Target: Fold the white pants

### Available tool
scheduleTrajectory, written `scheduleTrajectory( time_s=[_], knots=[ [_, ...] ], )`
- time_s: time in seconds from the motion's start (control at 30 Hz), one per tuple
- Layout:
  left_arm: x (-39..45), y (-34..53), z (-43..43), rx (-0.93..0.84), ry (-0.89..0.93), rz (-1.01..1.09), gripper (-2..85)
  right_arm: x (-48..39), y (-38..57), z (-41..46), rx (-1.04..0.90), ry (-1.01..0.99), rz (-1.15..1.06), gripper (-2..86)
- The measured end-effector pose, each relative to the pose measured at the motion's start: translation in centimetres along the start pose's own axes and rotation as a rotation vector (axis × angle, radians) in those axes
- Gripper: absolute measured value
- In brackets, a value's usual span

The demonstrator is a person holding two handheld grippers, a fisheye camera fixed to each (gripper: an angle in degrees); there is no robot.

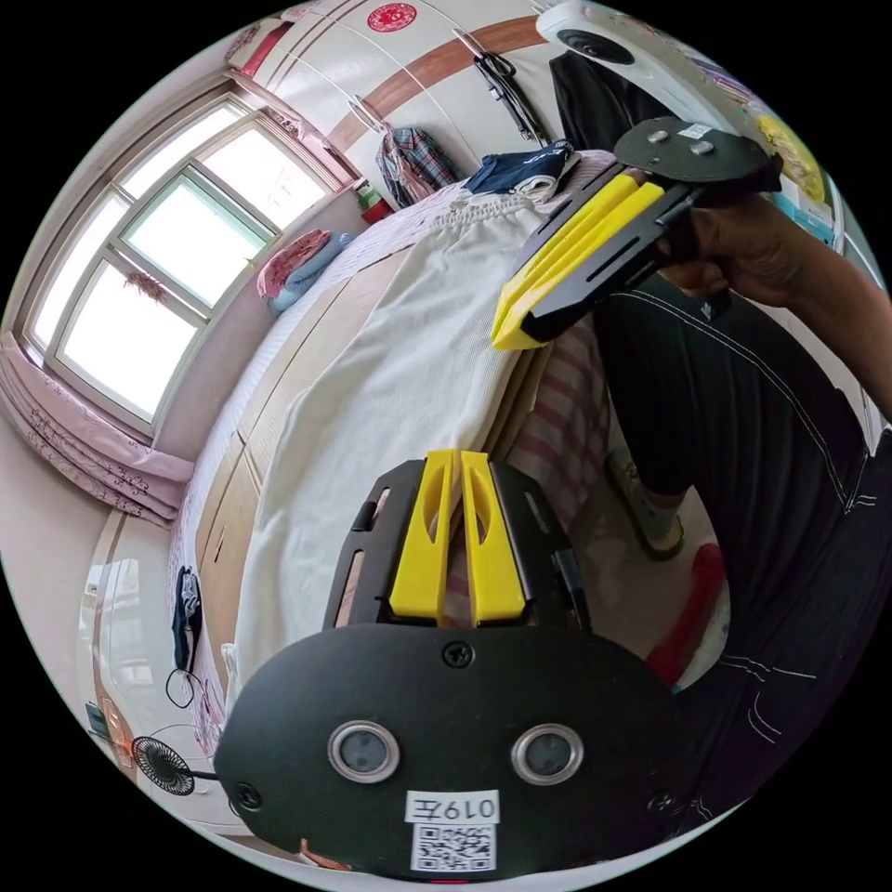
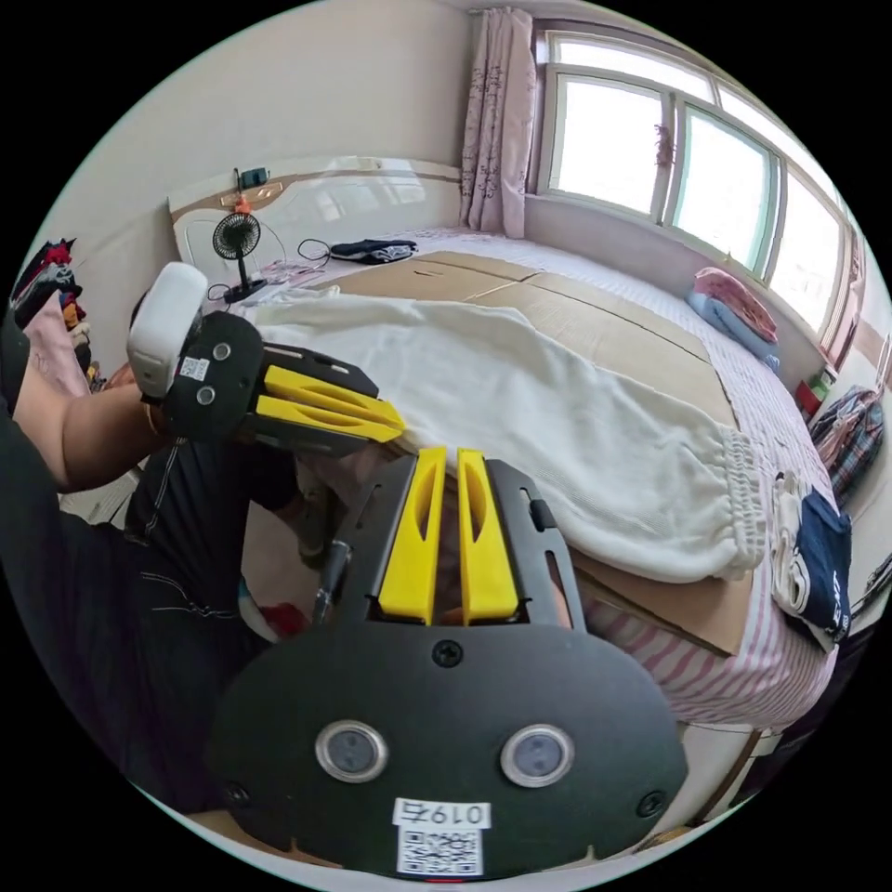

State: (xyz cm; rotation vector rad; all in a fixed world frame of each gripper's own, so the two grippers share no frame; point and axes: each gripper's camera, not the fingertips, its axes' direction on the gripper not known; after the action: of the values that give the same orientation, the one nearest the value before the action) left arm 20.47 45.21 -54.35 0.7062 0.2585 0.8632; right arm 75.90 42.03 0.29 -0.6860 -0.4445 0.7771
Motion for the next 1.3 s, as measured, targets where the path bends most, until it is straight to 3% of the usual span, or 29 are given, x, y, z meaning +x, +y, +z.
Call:
scheduleTrajectory(
  time_s=[0.33,0.57,0.67,0.97,1.3],
  knots=[
    [-1.2,3.5,-0.1,0.030,0.025,-0.034,0.9,-9.5,1.4,10.1,-0.091,0.128,-0.300,9.4],
    [-2.8,6.4,0.9,0.070,0.081,-0.119,1.3,-14.6,2.4,17.1,-0.158,0.295,-0.459,5.1],
    [-3.1,7.6,1.2,0.057,0.076,-0.102,2.1,-15.9,2.6,18.5,-0.105,0.345,-0.451,0.9],
    [-4.8,14.9,2.0,-0.052,-0.092,-0.083,3.8,-17.7,1.4,22.5,-0.108,0.315,-0.423,-0.6],
    [-7.8,20.3,5.3,-0.092,-0.045,-0.125,1.3,-18.3,-1.9,25.2,-0.170,0.264,-0.403,0.4]
  ],
)
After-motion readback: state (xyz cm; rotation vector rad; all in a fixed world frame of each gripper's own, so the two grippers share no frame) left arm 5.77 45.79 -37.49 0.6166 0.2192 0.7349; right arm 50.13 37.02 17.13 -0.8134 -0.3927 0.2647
